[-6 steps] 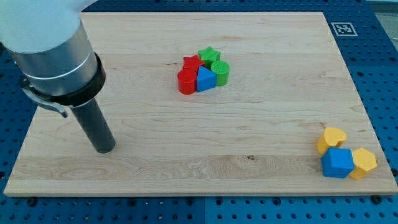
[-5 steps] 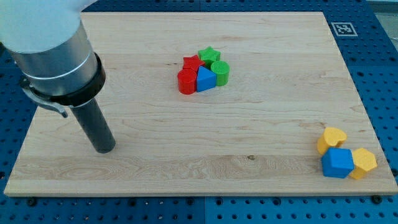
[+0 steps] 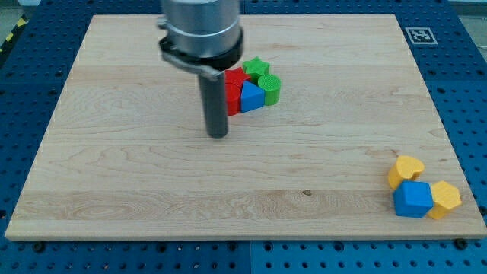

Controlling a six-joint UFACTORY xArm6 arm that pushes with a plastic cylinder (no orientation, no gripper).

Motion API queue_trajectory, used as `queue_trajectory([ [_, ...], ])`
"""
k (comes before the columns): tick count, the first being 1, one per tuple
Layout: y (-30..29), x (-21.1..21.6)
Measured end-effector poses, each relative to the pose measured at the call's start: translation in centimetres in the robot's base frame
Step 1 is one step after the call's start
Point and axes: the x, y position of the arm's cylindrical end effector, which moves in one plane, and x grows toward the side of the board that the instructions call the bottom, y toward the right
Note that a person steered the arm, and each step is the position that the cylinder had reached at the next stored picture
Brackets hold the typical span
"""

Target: Push the blue triangle to the left side of the board

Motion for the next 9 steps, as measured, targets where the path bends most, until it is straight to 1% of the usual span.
queue_trajectory([
  [1, 0.2, 0.0],
  [3, 1.0, -1.8],
  [5, 4.5, -5.1],
  [7, 5.4, -5.6],
  [9, 6.2, -10.2],
])
